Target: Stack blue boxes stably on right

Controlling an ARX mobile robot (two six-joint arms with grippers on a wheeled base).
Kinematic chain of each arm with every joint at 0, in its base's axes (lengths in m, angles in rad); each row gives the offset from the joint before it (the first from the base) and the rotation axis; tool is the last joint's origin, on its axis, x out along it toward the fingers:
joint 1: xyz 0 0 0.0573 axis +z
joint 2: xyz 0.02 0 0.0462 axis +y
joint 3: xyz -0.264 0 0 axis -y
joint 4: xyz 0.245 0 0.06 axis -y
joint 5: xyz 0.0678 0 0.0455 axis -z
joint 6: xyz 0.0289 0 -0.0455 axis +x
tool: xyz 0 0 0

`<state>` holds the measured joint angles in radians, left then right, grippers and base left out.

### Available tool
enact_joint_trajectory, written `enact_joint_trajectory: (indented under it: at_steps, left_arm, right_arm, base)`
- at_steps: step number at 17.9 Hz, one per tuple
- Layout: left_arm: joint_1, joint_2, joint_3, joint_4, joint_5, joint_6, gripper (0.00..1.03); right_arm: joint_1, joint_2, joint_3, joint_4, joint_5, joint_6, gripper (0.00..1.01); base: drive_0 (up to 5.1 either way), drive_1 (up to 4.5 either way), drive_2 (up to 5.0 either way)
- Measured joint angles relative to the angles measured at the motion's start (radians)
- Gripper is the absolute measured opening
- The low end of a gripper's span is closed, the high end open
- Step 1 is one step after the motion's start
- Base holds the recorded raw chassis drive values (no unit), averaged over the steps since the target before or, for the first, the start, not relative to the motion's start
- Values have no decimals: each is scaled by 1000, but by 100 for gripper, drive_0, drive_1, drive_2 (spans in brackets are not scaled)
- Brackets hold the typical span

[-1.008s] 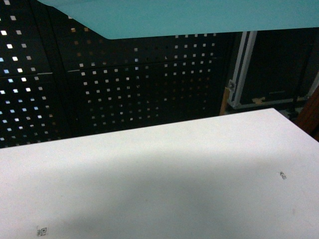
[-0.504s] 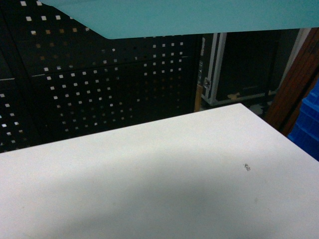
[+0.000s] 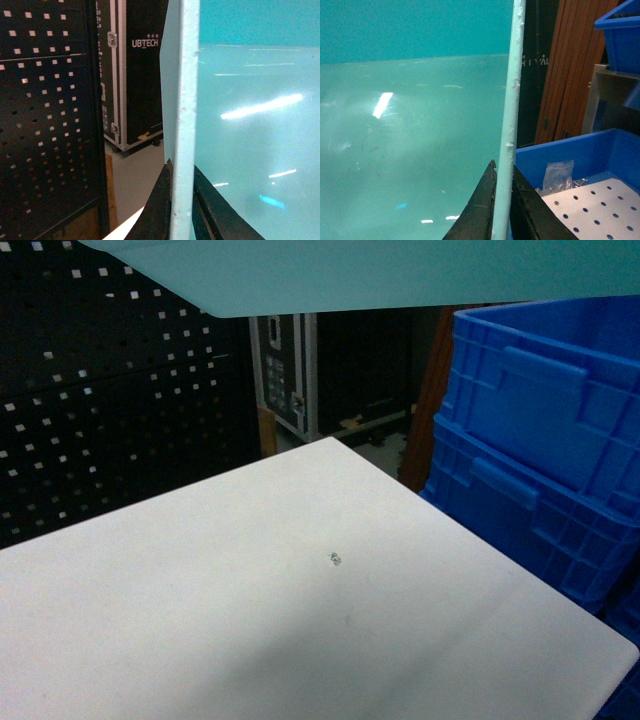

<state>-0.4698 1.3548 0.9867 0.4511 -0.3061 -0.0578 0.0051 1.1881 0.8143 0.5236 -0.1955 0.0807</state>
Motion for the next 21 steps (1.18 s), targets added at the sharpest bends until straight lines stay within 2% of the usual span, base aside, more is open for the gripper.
enact_joint_trajectory:
  at_steps: [21]
  left_arm:
    - [0, 0, 0, 0, 0, 5, 8]
  right_arm:
    - [0, 0, 0, 0, 0, 2, 7]
  base:
    - [-161, -161, -161]
